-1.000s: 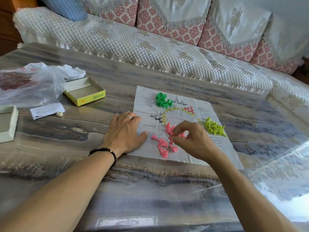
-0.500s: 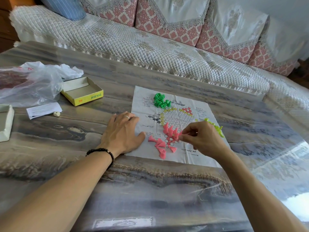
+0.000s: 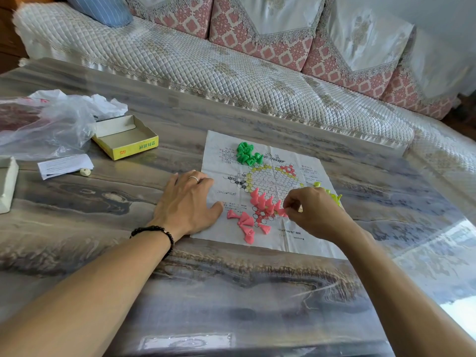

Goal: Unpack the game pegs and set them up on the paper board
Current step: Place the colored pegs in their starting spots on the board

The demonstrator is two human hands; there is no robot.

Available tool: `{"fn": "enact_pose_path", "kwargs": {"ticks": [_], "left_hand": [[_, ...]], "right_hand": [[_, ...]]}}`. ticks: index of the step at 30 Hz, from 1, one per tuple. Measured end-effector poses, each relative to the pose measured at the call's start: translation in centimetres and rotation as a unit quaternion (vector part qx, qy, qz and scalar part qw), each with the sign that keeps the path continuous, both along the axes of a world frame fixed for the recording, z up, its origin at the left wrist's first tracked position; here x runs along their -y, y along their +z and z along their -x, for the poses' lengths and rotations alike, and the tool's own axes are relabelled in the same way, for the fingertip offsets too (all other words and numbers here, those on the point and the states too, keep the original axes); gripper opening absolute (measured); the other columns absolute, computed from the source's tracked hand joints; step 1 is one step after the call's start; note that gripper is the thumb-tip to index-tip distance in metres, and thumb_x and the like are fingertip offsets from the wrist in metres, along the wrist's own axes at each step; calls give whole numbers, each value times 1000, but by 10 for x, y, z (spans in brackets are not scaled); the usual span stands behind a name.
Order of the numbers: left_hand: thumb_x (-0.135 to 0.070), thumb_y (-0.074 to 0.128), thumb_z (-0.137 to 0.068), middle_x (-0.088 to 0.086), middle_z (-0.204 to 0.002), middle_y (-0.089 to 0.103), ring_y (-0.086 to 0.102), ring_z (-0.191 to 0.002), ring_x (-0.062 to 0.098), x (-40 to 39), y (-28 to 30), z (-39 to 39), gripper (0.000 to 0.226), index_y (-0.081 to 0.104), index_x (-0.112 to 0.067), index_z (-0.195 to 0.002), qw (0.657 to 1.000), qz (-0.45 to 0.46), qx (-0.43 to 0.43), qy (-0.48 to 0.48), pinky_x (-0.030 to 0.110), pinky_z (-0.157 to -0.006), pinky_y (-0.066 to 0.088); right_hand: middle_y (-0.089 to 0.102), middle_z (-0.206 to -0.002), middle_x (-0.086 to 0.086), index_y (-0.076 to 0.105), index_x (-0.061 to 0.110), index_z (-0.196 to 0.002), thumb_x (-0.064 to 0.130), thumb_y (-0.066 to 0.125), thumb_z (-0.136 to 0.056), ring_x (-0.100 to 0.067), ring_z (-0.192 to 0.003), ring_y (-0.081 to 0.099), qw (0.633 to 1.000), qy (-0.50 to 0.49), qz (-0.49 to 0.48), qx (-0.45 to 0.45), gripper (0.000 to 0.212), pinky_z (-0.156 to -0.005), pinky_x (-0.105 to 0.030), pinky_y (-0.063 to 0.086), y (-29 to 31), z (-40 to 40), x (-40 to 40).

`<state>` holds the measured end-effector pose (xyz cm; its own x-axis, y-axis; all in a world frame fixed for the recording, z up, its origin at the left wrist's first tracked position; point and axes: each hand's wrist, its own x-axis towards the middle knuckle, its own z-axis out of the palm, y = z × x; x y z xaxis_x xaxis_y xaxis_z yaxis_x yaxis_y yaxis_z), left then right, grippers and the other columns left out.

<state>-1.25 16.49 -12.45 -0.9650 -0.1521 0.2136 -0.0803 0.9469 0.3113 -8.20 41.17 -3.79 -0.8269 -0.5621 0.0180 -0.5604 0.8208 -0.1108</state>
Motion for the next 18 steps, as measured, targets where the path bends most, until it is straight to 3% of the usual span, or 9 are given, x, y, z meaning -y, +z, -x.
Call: {"fn": "enact_pose_path", "kwargs": {"ticks": [4,18], "left_hand": [[-62,37,-78,2,-137,51,40,-131,23,0,0,0,66,56,-19,-125,1000,2,-4,-1,44,-112,26],[-61,37,-79,2,-144,46,32,-139,22,-1,1,-2,71,50,-19,-134,1000,-11,3,-2,46,-116,21]], "right_hand": [[71,-85,2,71,14,-92,12,57,-89,-13,-74,64,999,14,-32,-9,15,-72,-33,56,-4,1,6],[68,-72,-1,67,9,-77,6,51,-84,-15,-63,63,998,0,-54,-16,18,-61,-34,56,-10,6,11]]}}
